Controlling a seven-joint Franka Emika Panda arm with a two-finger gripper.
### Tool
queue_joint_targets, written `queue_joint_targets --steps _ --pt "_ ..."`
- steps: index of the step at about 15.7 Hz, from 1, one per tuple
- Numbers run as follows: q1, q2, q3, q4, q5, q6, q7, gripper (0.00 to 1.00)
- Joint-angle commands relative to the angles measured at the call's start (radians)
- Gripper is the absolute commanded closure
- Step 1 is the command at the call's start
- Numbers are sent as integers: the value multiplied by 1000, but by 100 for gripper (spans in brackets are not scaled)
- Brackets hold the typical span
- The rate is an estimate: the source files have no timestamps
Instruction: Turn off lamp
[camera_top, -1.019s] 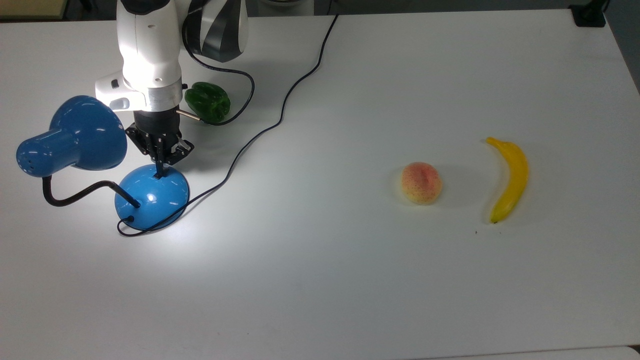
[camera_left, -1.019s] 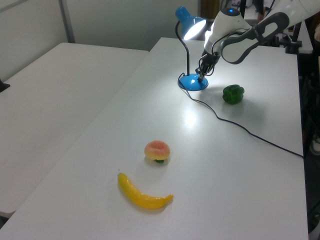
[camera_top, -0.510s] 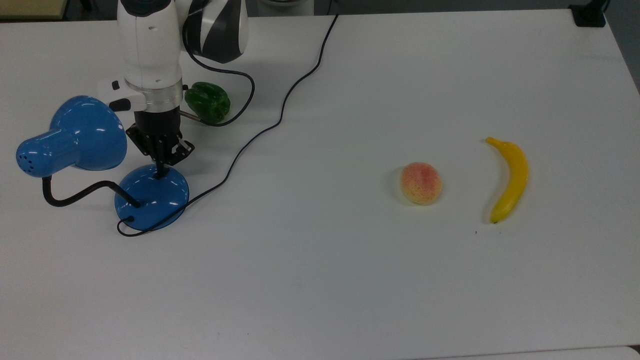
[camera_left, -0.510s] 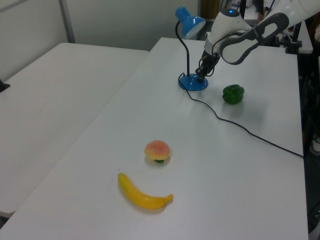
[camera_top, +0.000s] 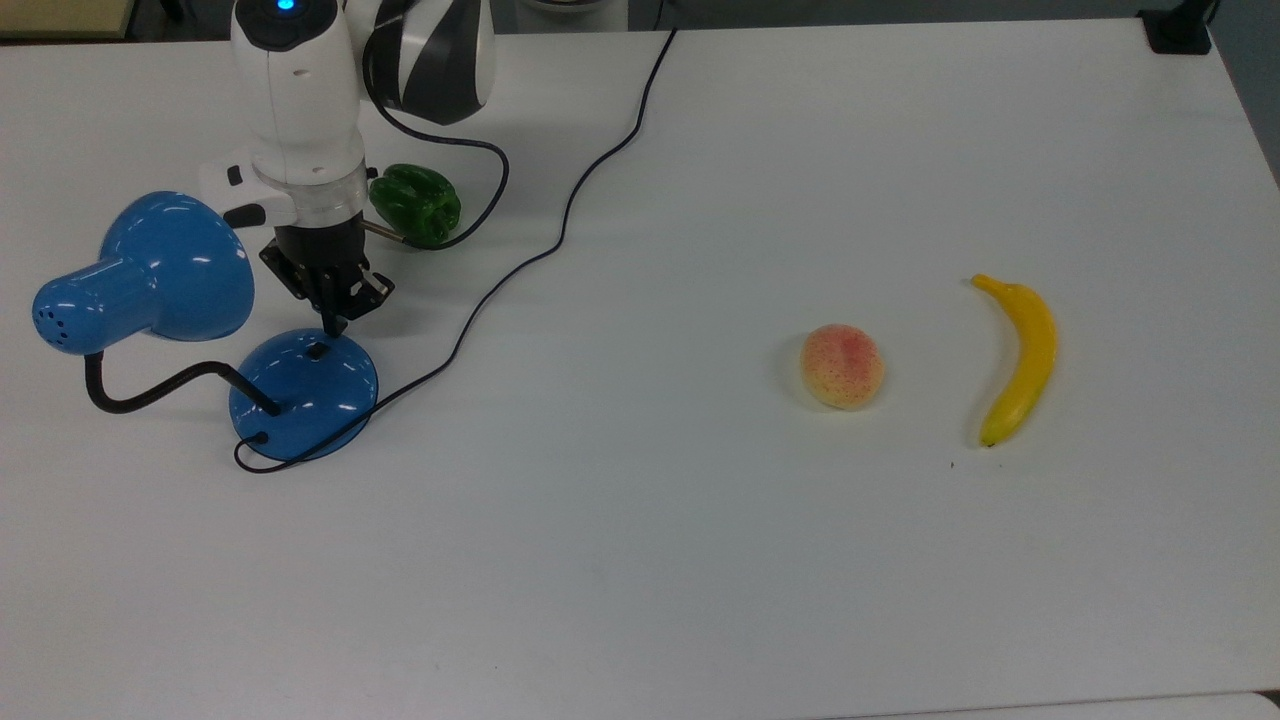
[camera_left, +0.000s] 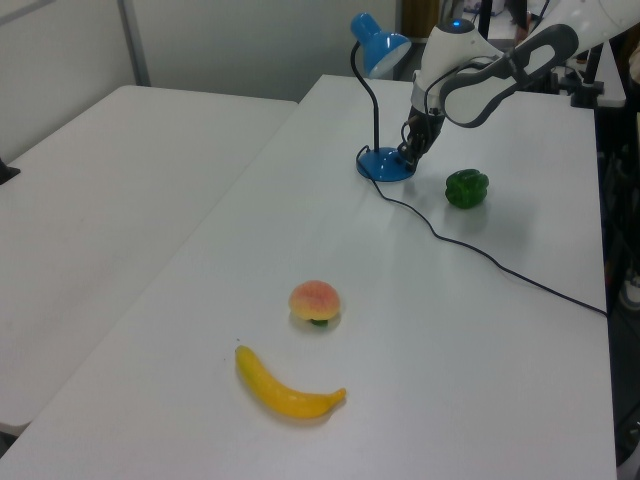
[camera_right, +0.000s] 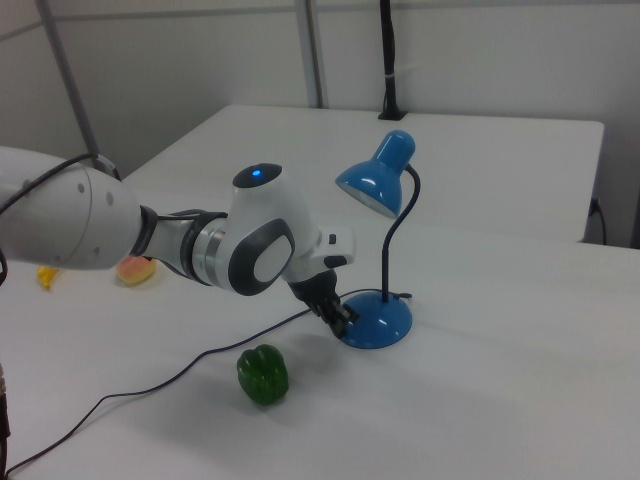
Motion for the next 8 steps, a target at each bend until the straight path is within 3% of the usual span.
queue_joint_targets --steps 1,4,8 --pt "22 -84 7 -9 -18 -142 26 100" --pt "82 -144 23 0 -16 -255 19 100" --pt "186 -204 24 81 -16 -490 -24 100"
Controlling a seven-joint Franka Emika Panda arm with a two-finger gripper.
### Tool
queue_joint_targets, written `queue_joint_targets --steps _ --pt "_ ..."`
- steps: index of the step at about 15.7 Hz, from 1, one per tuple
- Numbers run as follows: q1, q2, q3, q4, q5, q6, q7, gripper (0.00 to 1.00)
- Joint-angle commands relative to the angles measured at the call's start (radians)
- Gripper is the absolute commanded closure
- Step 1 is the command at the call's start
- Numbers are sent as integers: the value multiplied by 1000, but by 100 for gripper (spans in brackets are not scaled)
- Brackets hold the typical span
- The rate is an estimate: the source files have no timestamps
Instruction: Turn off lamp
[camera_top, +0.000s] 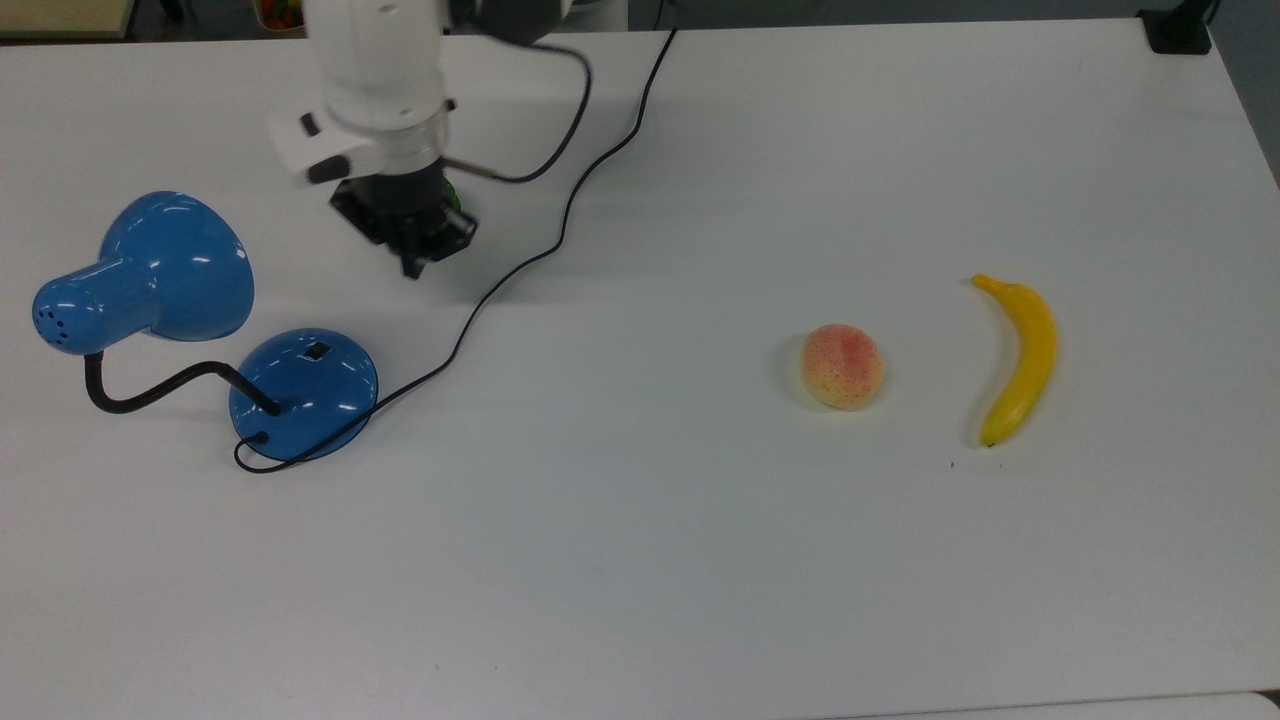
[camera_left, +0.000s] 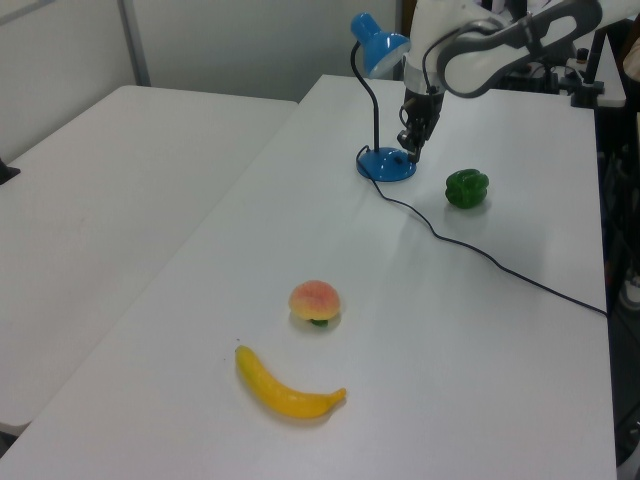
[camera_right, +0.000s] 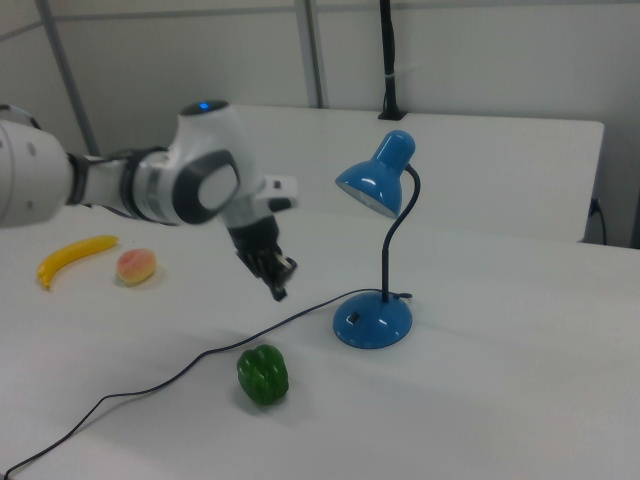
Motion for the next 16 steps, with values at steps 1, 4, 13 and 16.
queue_joint_targets --steps 1,4,13,16 --pt "92 -75 -7 42 -15 -185 -44 100" --pt "139 -162 -7 42 -1 -279 -125 100" --pt "224 -273 -23 144 75 -561 -208 100" --pt "216 -293 -23 147 77 -564 -204 87"
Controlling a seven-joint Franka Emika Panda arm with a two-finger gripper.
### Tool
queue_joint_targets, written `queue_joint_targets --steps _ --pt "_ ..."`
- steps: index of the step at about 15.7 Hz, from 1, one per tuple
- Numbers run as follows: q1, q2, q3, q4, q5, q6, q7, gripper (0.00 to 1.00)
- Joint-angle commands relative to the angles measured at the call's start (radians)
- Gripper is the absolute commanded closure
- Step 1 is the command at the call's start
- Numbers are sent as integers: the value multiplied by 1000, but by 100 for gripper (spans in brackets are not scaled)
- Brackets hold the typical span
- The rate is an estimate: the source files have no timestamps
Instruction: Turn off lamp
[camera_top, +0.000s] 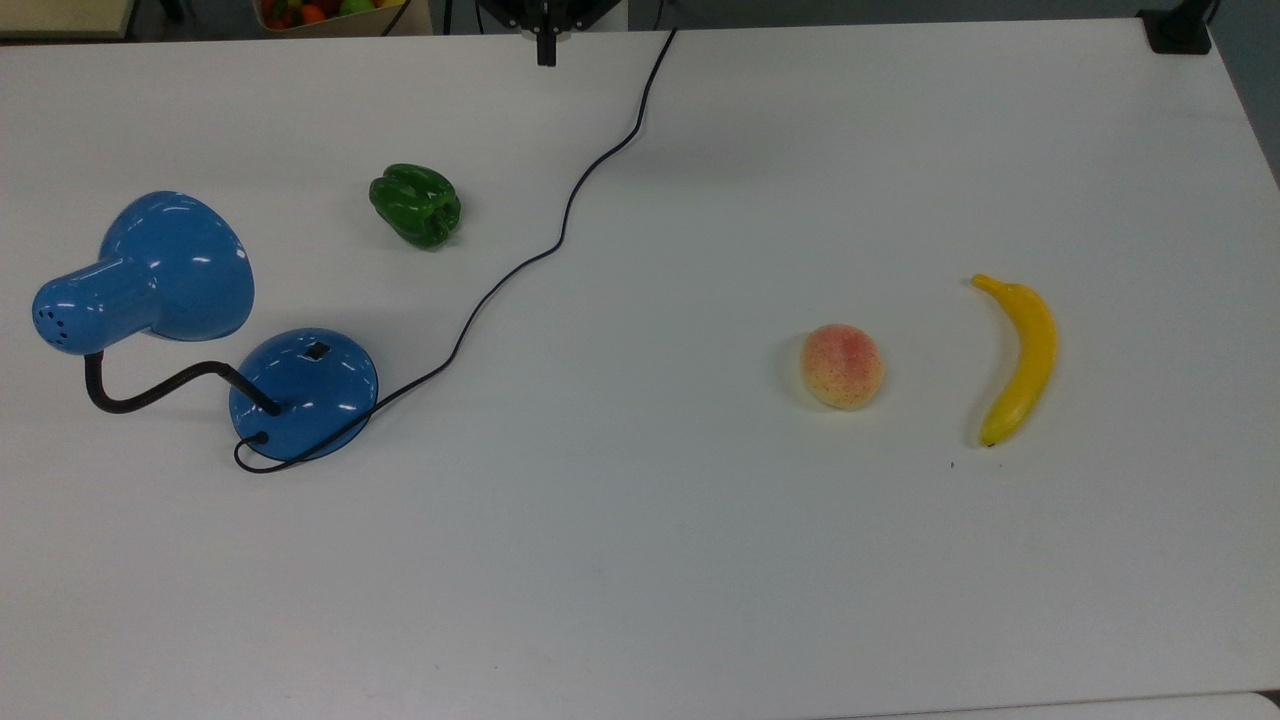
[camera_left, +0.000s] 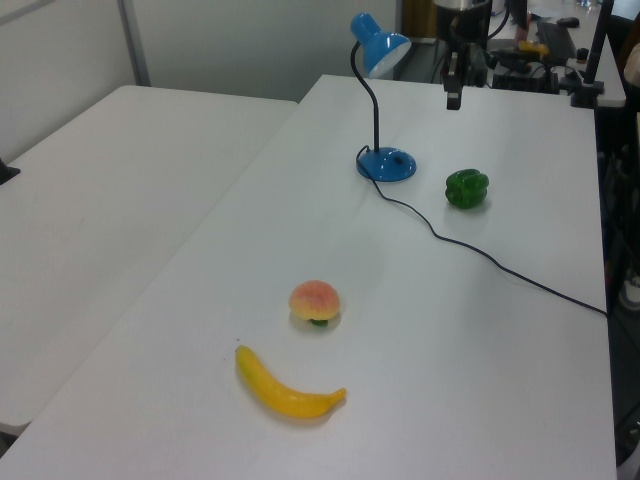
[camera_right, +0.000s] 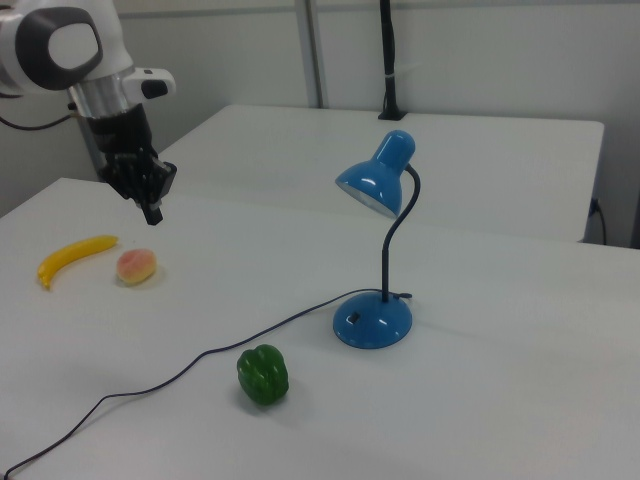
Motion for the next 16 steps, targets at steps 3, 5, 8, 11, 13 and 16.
queue_joint_targets --steps 3,5,8,11,13,16 --pt "4 -21 -16 12 17 -54 -33 11" --pt "0 -21 -22 30 12 -72 -36 0" --pt "-26 -19 -30 78 15 -100 -36 0" --pt "-53 -18 -30 105 21 -103 -33 0" --pt "-54 -18 -30 105 21 -120 -33 0" --pt "-56 -18 -30 107 21 -123 -33 0"
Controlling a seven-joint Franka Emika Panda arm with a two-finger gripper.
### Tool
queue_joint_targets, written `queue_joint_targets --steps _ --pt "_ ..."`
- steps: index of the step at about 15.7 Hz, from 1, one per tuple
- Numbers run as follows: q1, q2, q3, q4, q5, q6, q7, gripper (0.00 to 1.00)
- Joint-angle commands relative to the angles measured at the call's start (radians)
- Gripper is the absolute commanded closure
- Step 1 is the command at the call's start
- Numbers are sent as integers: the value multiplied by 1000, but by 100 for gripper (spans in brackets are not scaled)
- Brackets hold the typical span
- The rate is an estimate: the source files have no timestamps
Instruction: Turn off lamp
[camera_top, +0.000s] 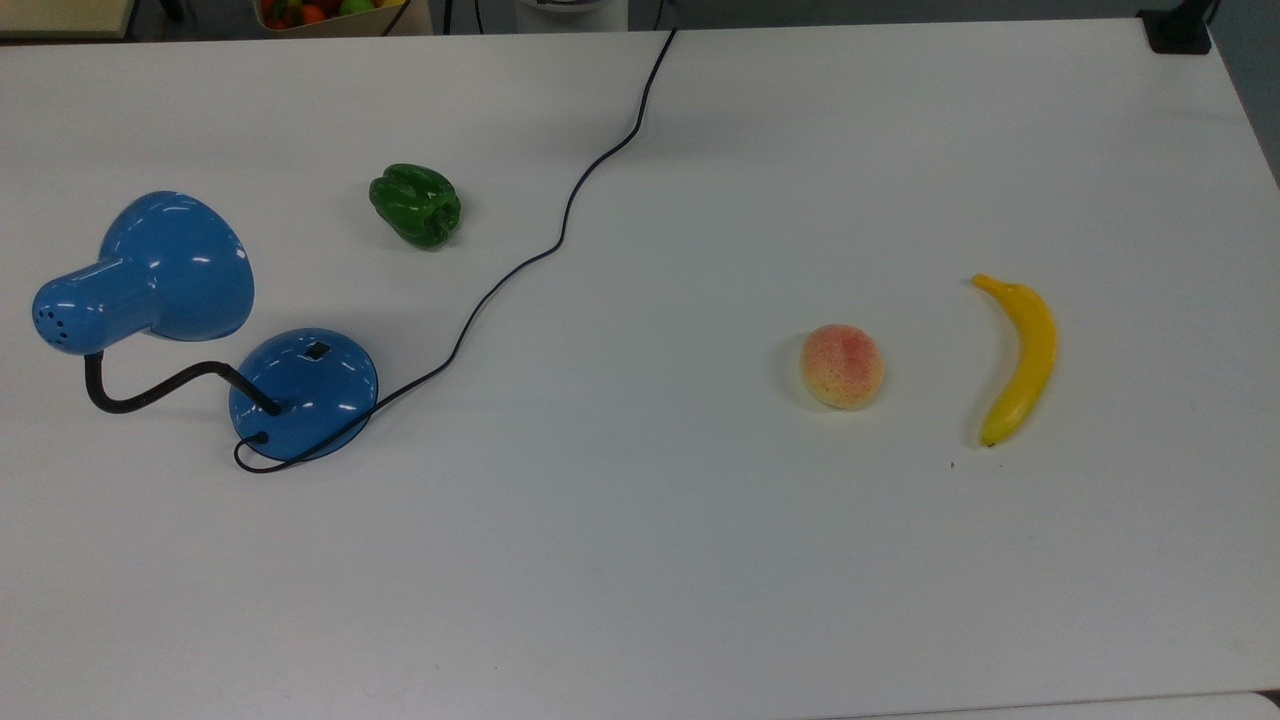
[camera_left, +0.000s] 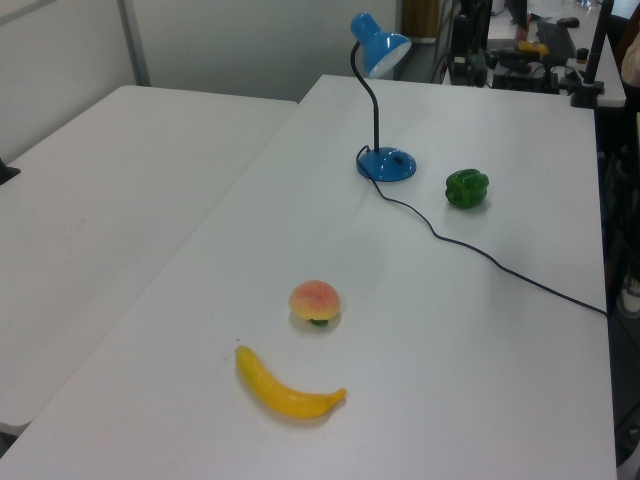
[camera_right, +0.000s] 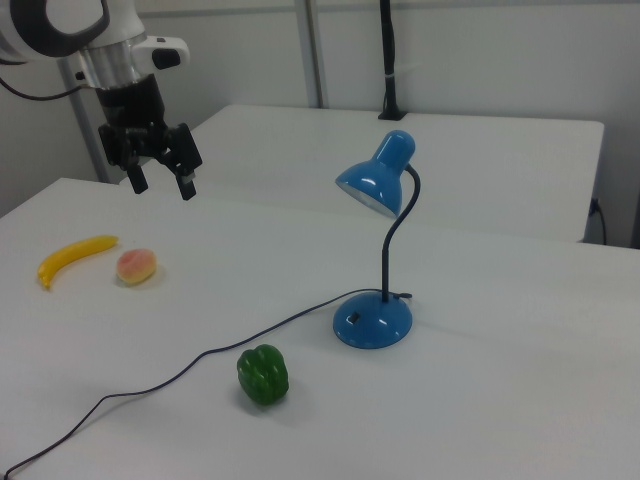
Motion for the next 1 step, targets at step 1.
queue_joint_targets --steps 1 --pt "0 -4 -5 9 20 -30 -23 0"
